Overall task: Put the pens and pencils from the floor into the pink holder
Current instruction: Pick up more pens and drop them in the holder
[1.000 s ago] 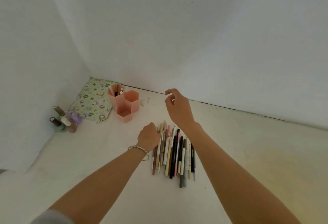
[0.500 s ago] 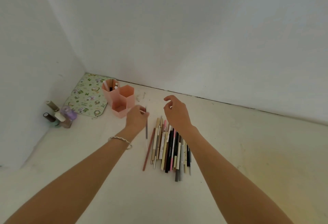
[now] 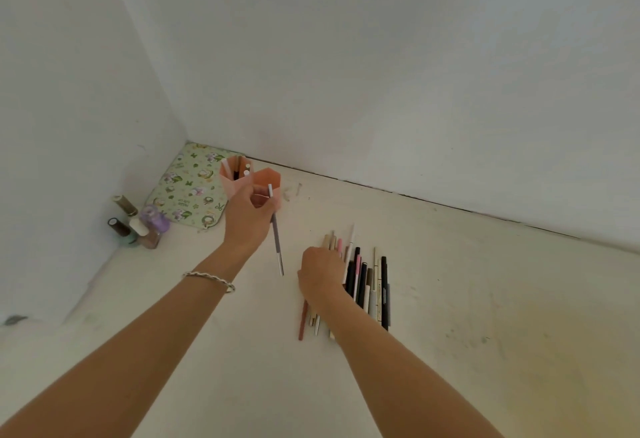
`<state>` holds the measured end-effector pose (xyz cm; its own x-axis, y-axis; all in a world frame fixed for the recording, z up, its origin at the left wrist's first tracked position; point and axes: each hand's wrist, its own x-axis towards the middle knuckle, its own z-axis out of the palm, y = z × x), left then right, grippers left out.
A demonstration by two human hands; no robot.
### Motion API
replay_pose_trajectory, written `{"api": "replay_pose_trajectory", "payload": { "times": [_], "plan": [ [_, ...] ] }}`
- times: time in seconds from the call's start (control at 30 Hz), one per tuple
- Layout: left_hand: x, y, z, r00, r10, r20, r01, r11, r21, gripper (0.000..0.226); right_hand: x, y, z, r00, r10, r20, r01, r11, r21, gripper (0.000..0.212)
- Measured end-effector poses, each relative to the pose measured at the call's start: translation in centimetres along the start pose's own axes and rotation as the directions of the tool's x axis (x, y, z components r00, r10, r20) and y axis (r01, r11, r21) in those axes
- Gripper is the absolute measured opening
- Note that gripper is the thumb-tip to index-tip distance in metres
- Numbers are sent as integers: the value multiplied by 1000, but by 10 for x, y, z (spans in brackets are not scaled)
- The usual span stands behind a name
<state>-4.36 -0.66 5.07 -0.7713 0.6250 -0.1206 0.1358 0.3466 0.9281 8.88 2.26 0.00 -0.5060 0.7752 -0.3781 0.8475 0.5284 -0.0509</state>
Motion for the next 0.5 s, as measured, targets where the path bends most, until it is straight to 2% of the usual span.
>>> {"api": "replay_pose_trajectory", "payload": {
  "times": [0.1, 0.17, 0.27, 0.33, 0.4, 0.43, 0.5],
  "plan": [
    [-3, 1, 0, 1000, 14, 9, -14, 1000, -22, 11, -2, -9, 3, 1000, 26, -7, -25, 997, 66, 16],
    [-1, 9, -2, 998, 55, -32, -57, 997, -58, 11, -1, -11, -3, 999, 41, -22, -34, 969, 246, 9],
    [18, 31, -19, 956, 168, -240, -193, 978, -84, 19, 12, -10, -33, 990, 110, -91, -42, 835, 549, 17],
    [37, 48, -39, 893, 245, -378, -306, 945, -111, 33, 25, -8, -61, 970, 155, -189, 21, 716, 697, 16],
    [57, 59, -57, 823, 312, -475, -389, 919, -71, 39, 36, -8, -89, 932, 188, -312, 144, 595, 790, 9],
    [66, 62, -63, 798, 344, -494, -407, 913, -22, 38, 39, -9, -102, 905, 200, -377, 221, 536, 815, 11],
    [80, 61, -67, 791, 387, -473, -413, 909, 54, 34, 45, -12, -121, 845, 224, -486, 364, 426, 828, 29]
  ]
}}
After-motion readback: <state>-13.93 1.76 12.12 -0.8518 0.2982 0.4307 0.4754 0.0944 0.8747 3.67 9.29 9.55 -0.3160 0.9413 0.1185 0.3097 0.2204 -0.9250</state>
